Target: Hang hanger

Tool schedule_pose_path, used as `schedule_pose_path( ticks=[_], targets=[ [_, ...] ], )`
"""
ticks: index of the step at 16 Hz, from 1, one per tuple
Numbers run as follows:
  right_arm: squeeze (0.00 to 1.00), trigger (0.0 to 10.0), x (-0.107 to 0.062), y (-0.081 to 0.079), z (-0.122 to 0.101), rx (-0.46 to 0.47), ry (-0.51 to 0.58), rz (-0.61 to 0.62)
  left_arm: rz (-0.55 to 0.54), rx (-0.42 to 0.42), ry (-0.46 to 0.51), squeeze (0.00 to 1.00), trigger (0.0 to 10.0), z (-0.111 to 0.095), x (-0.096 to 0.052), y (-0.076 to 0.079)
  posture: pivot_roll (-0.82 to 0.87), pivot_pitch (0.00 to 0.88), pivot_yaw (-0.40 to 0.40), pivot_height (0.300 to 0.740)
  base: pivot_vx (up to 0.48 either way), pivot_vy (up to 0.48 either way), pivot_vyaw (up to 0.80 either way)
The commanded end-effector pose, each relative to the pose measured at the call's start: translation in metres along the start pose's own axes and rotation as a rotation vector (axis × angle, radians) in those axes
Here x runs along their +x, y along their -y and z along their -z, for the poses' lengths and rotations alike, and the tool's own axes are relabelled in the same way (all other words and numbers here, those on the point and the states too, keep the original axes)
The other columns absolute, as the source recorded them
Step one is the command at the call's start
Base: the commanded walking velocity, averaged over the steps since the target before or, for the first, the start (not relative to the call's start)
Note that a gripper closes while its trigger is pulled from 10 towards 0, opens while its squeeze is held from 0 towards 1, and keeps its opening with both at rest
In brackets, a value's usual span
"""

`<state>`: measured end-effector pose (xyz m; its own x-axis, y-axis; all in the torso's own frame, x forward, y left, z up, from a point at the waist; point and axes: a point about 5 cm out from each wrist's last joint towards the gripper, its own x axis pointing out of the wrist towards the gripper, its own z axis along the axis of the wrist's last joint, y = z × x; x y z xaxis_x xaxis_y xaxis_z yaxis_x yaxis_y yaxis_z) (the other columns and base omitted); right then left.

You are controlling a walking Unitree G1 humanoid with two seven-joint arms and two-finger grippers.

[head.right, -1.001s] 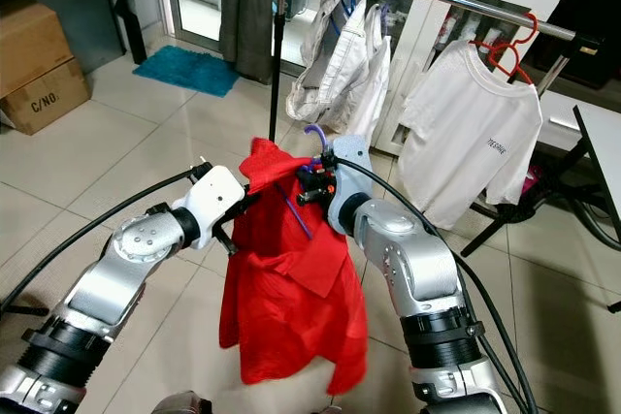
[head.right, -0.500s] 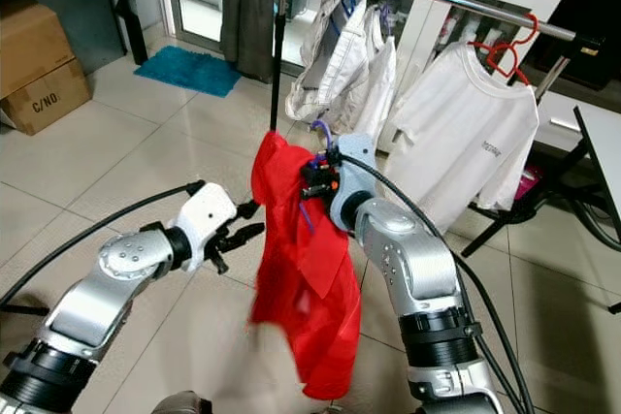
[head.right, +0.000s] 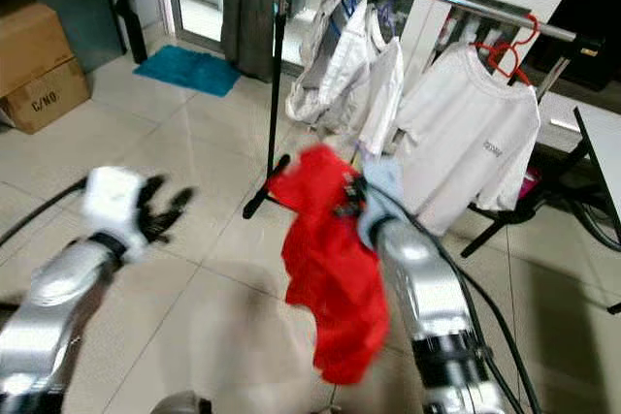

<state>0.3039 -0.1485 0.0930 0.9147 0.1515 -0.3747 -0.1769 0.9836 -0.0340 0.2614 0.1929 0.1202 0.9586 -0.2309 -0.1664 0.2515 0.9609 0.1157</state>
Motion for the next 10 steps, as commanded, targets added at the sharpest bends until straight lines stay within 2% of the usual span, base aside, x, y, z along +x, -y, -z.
schedule_pose_path(
  ticks=[1, 2, 4, 5, 8, 10],
  targets=[
    [0.0, 10.0, -0.005, 0.011, -0.008, 0.041, 0.066, 0.041, -0.032, -0.05, 0.019, 0.0, 10.0, 0.001, -0.005, 0.001, 0.05, 0.0, -0.104, 0.74, 0.0, 0.0, 0.0],
    [0.0, 10.0, -0.006, 0.01, -0.009, 0.075, 0.086, 0.031, -0.057, -0.074, 0.026, 0.0, 10.0, 0.002, -0.007, 0.0, 0.05, 0.0, -0.104, 0.74, 0.0, 0.0, 0.0],
    [0.0, 10.0, -0.005, 0.01, -0.005, 0.009, 0.102, 0.072, -0.122, -0.08, 0.014, 0.0, 10.0, 0.007, -0.006, -0.003, 0.04, 0.0, -0.097, 0.74, 0.246, 0.0, -0.3],
    [0.0, 10.0, -0.006, 0.007, -0.004, 0.071, 0.102, 0.034, -0.109, -0.052, 0.015, 0.0, 10.0, 0.006, -0.004, 0.0, 0.04, 0.0, -0.098, 0.74, 0.255, 0.0, -0.8],
    [0.0, 10.0, -0.003, 0.007, -0.003, 0.086, 0.111, 0.049, -0.066, -0.042, 0.019, 0.0, 10.0, 0.002, 0.0, 0.008, 0.04, 0.0, -0.093, 0.74, 0.256, 0.0, -0.78],
    [0.0, 10.0, -0.003, 0.005, -0.005, 0.094, 0.122, 0.023, -0.051, -0.037, 0.03, 0.0, 10.0, 0.0, 0.002, 0.012, 0.03, 0.0, -0.089, 0.74, 0.289, 0.0, -0.27]
  ],
)
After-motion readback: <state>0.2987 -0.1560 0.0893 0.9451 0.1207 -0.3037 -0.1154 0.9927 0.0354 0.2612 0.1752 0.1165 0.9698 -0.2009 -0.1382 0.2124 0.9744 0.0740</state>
